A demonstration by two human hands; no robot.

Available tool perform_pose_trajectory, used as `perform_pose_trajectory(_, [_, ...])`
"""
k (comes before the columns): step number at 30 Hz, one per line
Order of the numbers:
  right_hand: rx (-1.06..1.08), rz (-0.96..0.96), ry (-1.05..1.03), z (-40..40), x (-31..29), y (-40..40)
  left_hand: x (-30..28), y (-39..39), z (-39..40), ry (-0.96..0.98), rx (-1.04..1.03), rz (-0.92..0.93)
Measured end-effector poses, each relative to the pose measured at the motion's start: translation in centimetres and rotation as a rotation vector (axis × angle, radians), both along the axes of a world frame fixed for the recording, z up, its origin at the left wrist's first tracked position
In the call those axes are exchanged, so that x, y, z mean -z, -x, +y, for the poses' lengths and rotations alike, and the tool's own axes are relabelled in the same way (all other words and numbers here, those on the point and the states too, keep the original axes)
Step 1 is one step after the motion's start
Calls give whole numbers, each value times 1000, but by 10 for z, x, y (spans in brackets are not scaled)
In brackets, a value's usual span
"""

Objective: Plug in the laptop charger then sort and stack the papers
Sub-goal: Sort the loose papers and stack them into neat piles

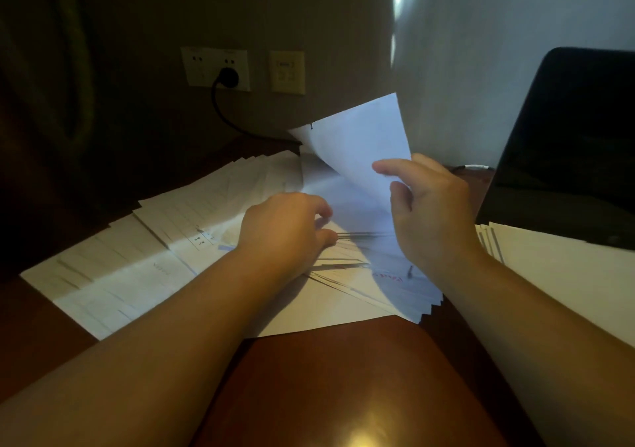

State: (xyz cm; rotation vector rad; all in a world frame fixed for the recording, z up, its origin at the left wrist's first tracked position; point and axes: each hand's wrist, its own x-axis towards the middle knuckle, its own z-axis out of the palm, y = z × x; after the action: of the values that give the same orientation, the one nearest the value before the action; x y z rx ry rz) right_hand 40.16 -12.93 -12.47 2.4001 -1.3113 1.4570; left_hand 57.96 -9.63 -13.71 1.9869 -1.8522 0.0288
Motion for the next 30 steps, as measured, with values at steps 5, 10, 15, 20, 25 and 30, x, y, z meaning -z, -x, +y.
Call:
perform_pose_trajectory(5, [25,-47,20,2,-1,-1,-2,0,2,-29,23,42])
perform_pose_trajectory(10, [10,-24,-37,4,-2,-2,-2,-1,2,-29,47,49])
perform_pose_trajectory(15, [-39,23,-130,7,-2,-4,-4,-2,2,-20,53,11])
perform_pose_trajectory(20, [-70,80,-161,8,-3,-4,-4,-1,2,-15,18,-22])
perform_pose_trajectory(25, [-117,135,-197,5,0,-4,0,-1,-2,60,-1,56])
perform_pose_trajectory(30, [-165,196,-130,3,2,-4,-13,-2,-2,115,37,111])
